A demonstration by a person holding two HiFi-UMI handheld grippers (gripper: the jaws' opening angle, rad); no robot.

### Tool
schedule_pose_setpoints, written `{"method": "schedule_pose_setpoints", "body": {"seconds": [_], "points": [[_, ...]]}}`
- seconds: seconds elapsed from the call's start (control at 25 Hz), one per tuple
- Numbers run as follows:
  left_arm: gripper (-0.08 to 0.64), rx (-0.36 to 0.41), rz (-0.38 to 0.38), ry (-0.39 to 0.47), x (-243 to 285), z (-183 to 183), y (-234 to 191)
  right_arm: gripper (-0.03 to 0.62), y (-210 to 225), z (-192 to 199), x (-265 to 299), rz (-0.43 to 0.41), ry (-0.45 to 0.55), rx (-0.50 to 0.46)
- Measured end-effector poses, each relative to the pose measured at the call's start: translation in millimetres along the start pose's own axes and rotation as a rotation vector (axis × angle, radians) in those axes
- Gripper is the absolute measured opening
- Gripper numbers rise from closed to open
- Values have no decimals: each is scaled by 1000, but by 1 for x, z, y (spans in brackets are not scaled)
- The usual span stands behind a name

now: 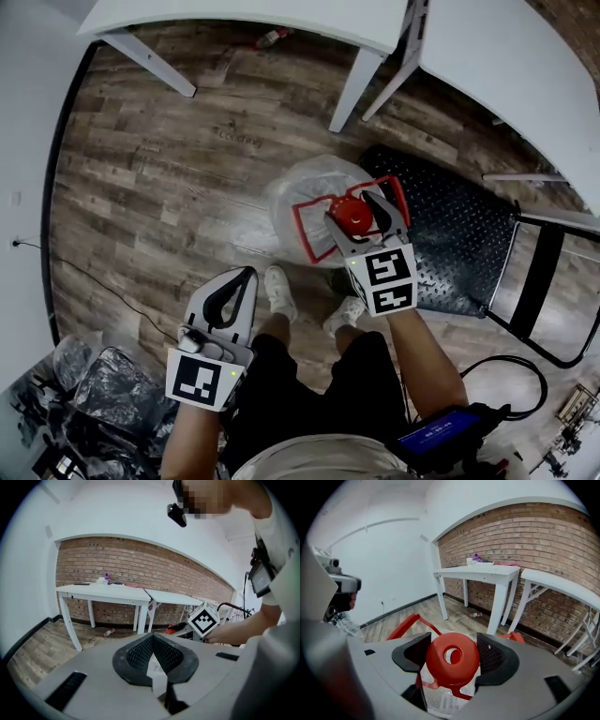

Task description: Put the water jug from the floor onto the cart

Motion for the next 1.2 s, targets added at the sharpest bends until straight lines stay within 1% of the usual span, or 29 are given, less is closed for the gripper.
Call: {"method": "schedule_pose_setpoints", "body": {"seconds": [0.04, 0.08, 0.2, 0.32, 0.48, 0.72, 0.84, 0.96, 1.08, 1.2], "points": [[2, 12, 7, 38, 5, -10, 2, 310, 8, -10, -15, 9, 8, 9], [2, 18, 11, 52, 9, -16, 5, 310, 18, -19, -29, 19, 15, 16], [1, 19, 27, 7, 22, -25, 16, 310, 51, -39, -68, 65, 30, 33], [2, 26, 55, 4, 33, -36, 28, 311, 86, -50, -94, 122, 31, 44], [2, 42, 84, -7, 43, -49, 52, 310, 137, -52, -114, 191, 13, 31], [2, 58, 104, -32, 51, -59, 85, 310, 223, -35, -123, 302, -50, 30], [2, 80, 96, -57, 49, -57, 91, 310, 260, -22, -118, 348, -67, 59], [2, 77, 89, -70, 50, -55, 98, 310, 292, -9, -113, 380, -77, 92], [2, 55, 81, -71, 53, -54, 102, 310, 317, 4, -110, 406, -91, 129], [2, 40, 78, -73, 56, -53, 103, 310, 327, 7, -106, 411, -82, 148]]}}
Point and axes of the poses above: the fingertips, and each gripper's own axes: x forward along the fingers, y to its right, z out of its underside, the point moved 6 cm from there along -x, backward along the fingers, and after that the axes turned 10 degrees about x, right-handed, at the moved point
